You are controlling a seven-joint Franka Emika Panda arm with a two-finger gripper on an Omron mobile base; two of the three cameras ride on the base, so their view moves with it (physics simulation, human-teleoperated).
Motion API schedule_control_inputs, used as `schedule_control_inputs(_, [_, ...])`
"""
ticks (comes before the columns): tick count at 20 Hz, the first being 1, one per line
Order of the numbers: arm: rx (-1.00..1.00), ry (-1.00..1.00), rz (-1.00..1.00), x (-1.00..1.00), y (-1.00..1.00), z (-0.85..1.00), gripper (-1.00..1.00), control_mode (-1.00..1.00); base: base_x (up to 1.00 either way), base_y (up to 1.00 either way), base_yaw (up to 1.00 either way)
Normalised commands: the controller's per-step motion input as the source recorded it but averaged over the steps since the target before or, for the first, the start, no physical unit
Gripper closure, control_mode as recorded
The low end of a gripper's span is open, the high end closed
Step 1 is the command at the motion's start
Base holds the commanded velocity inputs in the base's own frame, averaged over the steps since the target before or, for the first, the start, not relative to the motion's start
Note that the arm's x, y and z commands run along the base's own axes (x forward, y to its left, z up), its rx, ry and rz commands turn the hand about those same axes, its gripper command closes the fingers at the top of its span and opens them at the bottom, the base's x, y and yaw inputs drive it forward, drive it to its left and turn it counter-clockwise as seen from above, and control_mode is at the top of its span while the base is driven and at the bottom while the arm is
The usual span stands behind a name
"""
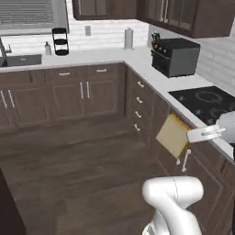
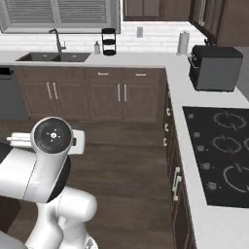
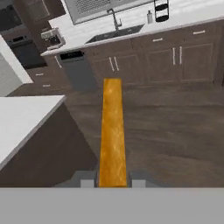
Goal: Start the toaster. Once the lever pops up, take the bread to the plate on the dining counter.
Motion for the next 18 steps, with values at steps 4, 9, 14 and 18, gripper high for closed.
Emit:
schedule_control_inputs(4, [0.00, 0.00, 0.00, 0.00, 0.00, 0.00, 1.00, 1.00, 0.04, 0.13, 0.95])
schedule_control_inputs(9, [0.00, 0.00, 0.00, 0.00, 0.00, 0.00, 1.00, 1.00, 0.00, 0.21, 0.91])
schedule_control_inputs(14, [0.00, 0.00, 0.00, 0.00, 0.00, 0.00, 1.00, 1.00, 0.00, 0.10, 0.87])
schedule_control_inputs(18, [0.00, 0.00, 0.00, 0.00, 0.00, 0.00, 1.00, 1.00, 0.00, 0.07, 0.81])
